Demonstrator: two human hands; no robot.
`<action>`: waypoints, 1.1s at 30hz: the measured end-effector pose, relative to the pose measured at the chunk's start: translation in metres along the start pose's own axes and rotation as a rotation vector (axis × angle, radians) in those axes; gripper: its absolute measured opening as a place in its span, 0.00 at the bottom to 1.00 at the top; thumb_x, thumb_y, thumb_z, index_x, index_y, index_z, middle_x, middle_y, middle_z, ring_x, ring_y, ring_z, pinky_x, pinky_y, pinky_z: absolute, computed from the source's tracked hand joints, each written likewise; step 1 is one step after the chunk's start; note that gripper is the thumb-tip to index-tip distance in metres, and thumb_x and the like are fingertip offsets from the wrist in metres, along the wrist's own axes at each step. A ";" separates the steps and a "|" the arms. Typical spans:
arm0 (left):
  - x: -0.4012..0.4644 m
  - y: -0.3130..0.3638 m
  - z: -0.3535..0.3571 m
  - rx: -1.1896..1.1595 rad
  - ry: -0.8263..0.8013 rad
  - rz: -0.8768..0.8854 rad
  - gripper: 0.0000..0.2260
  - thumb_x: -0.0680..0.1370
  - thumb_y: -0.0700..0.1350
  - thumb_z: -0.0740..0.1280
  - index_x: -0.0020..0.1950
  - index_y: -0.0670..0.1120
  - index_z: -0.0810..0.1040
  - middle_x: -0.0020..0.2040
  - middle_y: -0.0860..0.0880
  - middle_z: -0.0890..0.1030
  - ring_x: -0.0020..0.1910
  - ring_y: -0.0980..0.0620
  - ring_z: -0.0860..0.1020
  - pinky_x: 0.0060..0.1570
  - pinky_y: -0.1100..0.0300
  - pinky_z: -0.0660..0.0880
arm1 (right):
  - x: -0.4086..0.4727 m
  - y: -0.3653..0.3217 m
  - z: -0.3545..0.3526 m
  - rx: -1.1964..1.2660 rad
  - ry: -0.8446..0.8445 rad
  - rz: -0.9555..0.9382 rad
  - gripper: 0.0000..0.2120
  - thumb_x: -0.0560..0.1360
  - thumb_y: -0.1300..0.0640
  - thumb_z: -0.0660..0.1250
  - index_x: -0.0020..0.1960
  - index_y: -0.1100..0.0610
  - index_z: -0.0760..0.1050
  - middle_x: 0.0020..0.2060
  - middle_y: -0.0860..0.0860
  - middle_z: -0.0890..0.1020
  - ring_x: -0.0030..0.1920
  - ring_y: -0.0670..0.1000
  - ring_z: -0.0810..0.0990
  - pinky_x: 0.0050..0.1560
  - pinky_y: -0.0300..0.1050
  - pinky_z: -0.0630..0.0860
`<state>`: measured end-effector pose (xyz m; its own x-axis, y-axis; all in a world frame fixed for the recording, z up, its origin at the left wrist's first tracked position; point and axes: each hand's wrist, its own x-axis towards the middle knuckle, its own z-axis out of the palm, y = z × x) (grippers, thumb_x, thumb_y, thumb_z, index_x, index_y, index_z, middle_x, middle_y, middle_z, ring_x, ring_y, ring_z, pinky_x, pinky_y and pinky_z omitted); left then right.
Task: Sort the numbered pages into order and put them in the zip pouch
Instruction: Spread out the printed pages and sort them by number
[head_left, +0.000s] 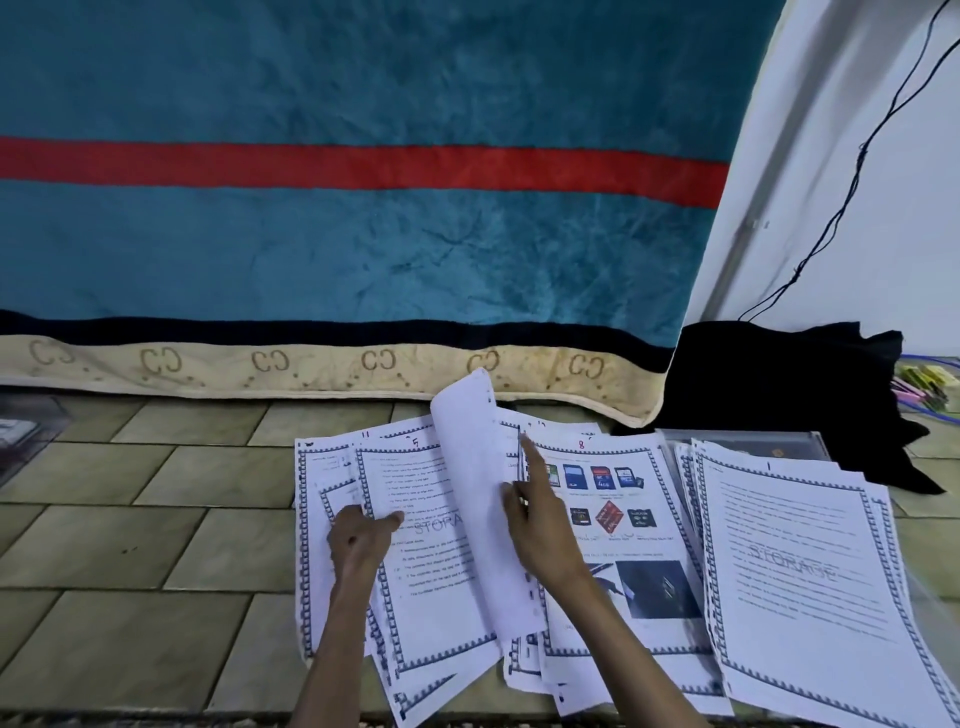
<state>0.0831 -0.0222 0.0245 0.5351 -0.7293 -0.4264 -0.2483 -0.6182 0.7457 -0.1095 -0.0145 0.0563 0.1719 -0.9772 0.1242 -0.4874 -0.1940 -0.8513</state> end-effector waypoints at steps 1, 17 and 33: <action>-0.001 0.001 0.000 0.016 -0.014 -0.014 0.31 0.75 0.51 0.69 0.70 0.35 0.65 0.68 0.36 0.70 0.66 0.37 0.71 0.61 0.48 0.72 | -0.003 -0.001 0.004 0.003 -0.059 -0.025 0.25 0.81 0.53 0.53 0.76 0.47 0.49 0.39 0.52 0.78 0.37 0.47 0.76 0.34 0.29 0.66; -0.009 -0.013 -0.067 -0.606 0.049 -0.060 0.17 0.80 0.49 0.60 0.52 0.35 0.76 0.56 0.34 0.79 0.50 0.37 0.79 0.58 0.41 0.73 | -0.021 0.052 0.068 -0.783 -0.483 0.015 0.23 0.80 0.39 0.41 0.69 0.41 0.64 0.64 0.44 0.76 0.64 0.48 0.75 0.68 0.50 0.48; -0.142 0.140 -0.069 -0.568 -0.255 0.554 0.12 0.80 0.45 0.59 0.41 0.47 0.79 0.32 0.54 0.84 0.33 0.58 0.83 0.40 0.61 0.81 | 0.002 0.059 -0.038 -0.511 0.410 0.089 0.15 0.70 0.59 0.67 0.57 0.61 0.76 0.51 0.60 0.78 0.52 0.62 0.76 0.49 0.53 0.74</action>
<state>0.0286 0.0151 0.2249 0.2393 -0.9706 0.0266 0.0594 0.0420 0.9974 -0.1703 -0.0307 0.0256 -0.1783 -0.9253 0.3347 -0.8472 -0.0286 -0.5305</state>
